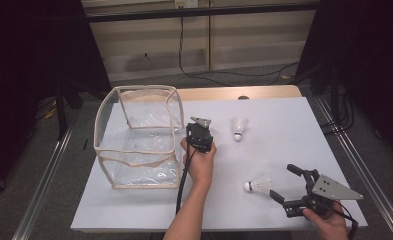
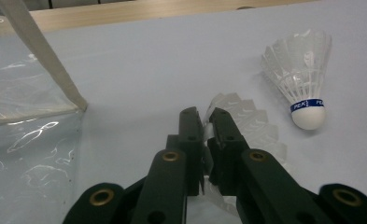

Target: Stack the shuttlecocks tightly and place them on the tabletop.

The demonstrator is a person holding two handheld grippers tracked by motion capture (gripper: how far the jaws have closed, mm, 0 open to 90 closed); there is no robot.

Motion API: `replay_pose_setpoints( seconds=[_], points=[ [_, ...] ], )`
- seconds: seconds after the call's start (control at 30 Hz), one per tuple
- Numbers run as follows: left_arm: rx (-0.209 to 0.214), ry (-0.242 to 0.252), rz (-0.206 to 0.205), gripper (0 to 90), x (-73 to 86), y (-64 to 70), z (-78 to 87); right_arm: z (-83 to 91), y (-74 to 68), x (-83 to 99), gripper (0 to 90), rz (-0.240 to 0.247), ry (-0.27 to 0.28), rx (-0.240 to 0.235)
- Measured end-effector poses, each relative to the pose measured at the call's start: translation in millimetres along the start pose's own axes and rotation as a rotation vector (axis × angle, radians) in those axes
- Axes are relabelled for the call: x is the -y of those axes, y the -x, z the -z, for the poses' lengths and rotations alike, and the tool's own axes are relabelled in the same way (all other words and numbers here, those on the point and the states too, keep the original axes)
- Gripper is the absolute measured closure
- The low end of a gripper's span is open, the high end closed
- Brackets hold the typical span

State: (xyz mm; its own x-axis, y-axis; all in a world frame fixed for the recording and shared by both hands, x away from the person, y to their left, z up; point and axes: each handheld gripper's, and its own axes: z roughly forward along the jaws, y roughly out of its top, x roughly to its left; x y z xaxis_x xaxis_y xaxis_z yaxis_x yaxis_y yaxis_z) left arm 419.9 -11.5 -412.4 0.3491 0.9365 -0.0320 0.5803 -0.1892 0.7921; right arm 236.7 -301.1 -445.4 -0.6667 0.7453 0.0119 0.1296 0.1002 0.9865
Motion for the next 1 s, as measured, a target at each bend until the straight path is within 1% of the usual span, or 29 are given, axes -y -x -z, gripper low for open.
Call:
replay_pose_setpoints(
  seconds=[0.13, 0.17, 0.33, 0.37, 0.43, 0.73, 0.8, 0.9, 1.0],
  points=[
    [-0.001, 0.004, 0.0, 83.9, -0.2, -0.1, -2.0, 0.5, 0.1, -0.1, 0.6, -0.002, -0.001, -0.001],
    [0.0, -0.001, -0.012, 83.7, -1.1, -0.4, -2.8, 0.7, 0.4, 0.0, 0.6, 0.0, 0.001, 0.0],
    [0.001, -0.001, -0.01, 83.3, -3.1, 1.1, -4.4, 0.5, 0.7, 0.2, 0.6, -0.005, 0.004, -0.002],
    [0.005, -0.003, -0.02, 83.2, -3.5, 0.6, -4.8, 0.5, 0.8, 0.4, 0.6, -0.007, 0.002, 0.0],
    [0.009, 0.001, -0.011, 83.1, -3.4, 1.2, -6.0, 0.4, 1.1, 0.4, 0.7, -0.005, 0.003, -0.001],
    [0.012, 0.0, -0.017, 82.6, -4.1, 3.8, -10.9, 0.6, 1.8, 0.9, 0.6, -0.01, 0.002, 0.001],
    [0.012, -0.004, -0.027, 82.3, -4.6, 3.9, -11.7, 0.8, 1.8, 0.9, 0.7, -0.009, 0.003, -0.001],
    [0.015, -0.003, -0.021, 81.7, -4.4, 5.2, -13.0, 1.2, 1.9, 1.0, 0.6, -0.012, 0.001, -0.002],
    [0.02, -0.004, -0.027, 81.4, -4.5, 5.4, -14.0, 1.3, 2.3, 1.1, 0.6, -0.012, 0.004, -0.002]
  ],
)
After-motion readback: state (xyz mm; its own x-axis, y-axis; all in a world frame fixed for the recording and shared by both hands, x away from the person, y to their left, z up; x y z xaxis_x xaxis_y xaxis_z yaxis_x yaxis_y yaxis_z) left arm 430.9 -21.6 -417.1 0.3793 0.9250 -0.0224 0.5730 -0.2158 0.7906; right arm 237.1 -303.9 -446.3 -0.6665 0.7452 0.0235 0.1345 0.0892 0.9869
